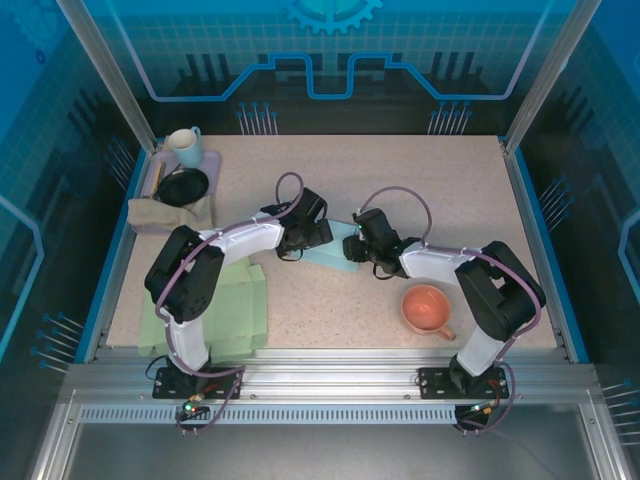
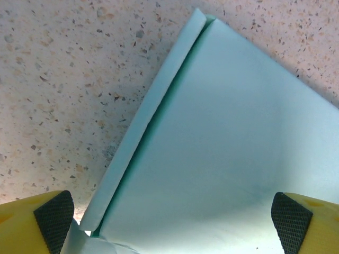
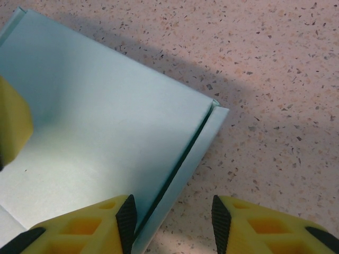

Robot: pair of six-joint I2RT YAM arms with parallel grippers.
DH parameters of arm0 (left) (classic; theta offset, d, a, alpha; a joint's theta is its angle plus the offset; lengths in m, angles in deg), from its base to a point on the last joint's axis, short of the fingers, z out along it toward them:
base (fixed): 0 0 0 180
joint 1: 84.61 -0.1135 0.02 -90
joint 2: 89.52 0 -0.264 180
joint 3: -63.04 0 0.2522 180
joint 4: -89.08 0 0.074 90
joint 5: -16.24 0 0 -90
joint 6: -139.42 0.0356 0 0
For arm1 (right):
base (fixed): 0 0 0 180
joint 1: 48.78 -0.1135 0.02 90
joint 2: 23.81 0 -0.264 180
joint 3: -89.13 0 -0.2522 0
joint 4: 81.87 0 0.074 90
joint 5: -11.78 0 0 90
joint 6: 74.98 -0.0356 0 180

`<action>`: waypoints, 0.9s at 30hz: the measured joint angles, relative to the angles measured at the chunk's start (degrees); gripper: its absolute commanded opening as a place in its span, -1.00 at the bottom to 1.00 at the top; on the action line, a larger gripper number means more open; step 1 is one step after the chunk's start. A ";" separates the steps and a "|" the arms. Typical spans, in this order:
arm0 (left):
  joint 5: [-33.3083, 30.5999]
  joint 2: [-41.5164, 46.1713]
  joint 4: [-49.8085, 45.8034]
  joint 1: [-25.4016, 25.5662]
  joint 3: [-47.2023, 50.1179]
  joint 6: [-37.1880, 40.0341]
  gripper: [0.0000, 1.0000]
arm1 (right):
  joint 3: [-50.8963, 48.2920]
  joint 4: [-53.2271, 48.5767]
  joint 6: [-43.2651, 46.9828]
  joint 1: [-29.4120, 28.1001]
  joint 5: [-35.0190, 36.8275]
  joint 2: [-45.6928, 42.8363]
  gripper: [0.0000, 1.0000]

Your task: Fold the paper box

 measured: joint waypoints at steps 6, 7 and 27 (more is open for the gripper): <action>0.28 -1.25 0.35 0.00 -0.33 -0.13 0.96 | 0.04 0.00 0.00 0.00 0.17 0.00 -0.11; 0.37 -1.33 0.42 0.00 -0.33 -0.26 0.95 | 0.04 0.00 0.00 0.00 0.17 0.00 -0.11; 0.57 -1.44 0.42 0.00 -0.33 -1.53 0.86 | 0.09 -0.04 -0.04 0.00 0.61 -0.07 -0.08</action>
